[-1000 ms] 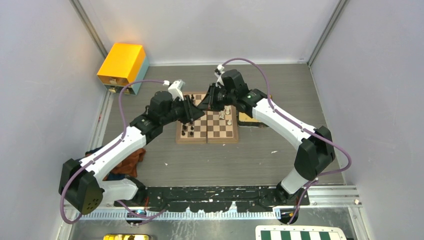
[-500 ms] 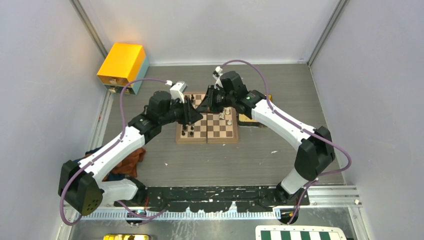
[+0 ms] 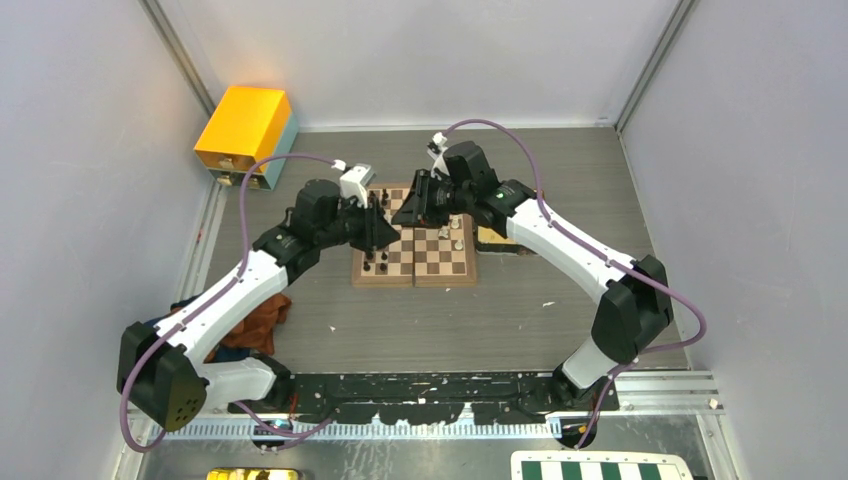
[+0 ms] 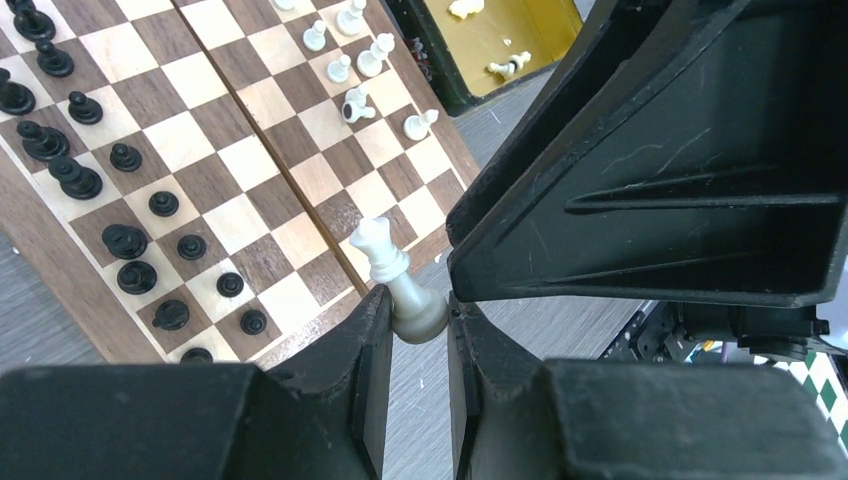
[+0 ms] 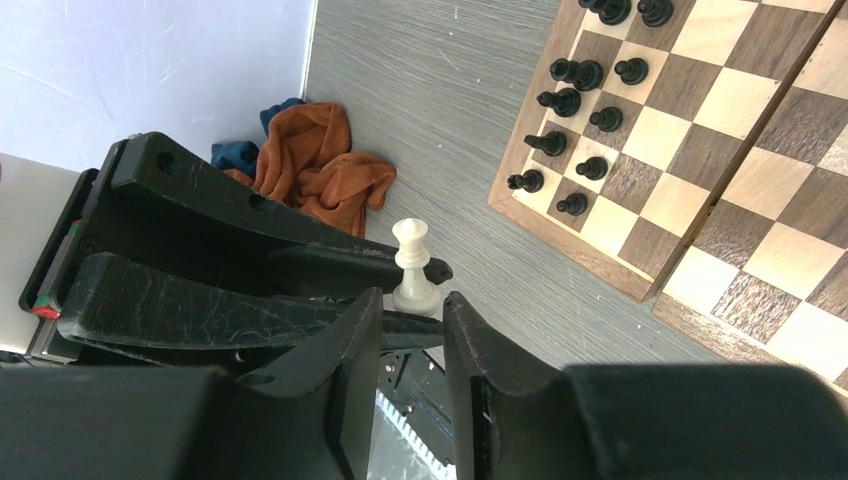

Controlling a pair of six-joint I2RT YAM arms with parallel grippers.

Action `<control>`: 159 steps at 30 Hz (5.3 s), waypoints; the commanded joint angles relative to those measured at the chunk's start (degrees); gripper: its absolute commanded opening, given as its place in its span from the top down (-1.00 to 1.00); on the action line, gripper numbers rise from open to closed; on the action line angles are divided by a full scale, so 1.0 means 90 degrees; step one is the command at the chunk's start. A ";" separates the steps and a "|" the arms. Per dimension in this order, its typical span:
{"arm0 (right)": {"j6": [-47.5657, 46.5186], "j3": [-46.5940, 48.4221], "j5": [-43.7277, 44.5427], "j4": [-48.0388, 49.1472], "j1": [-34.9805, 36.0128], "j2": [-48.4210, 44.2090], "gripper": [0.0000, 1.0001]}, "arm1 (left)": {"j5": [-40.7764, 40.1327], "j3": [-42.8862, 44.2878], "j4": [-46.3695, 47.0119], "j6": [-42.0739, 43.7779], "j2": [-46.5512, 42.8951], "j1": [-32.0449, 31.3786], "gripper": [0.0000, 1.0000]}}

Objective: Set up the chess pieces on the board
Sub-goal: Place the chess piece on the chessboard.

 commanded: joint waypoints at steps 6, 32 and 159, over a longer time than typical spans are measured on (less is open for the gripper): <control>-0.0216 0.0058 -0.0157 -0.0096 -0.0032 -0.0414 0.23 | 0.0457 0.0577 -0.0500 0.0844 0.0034 0.0027 0.93; 0.0043 -0.0502 -0.1904 0.0050 -0.0572 -0.0605 0.19 | 0.0827 0.0654 -0.2035 0.3279 -0.0595 -0.0409 1.00; -0.1907 0.0170 -0.0685 -0.1985 -0.0394 -0.0113 0.98 | -0.1766 0.1023 -0.2187 0.2695 -0.0589 -0.1848 -0.34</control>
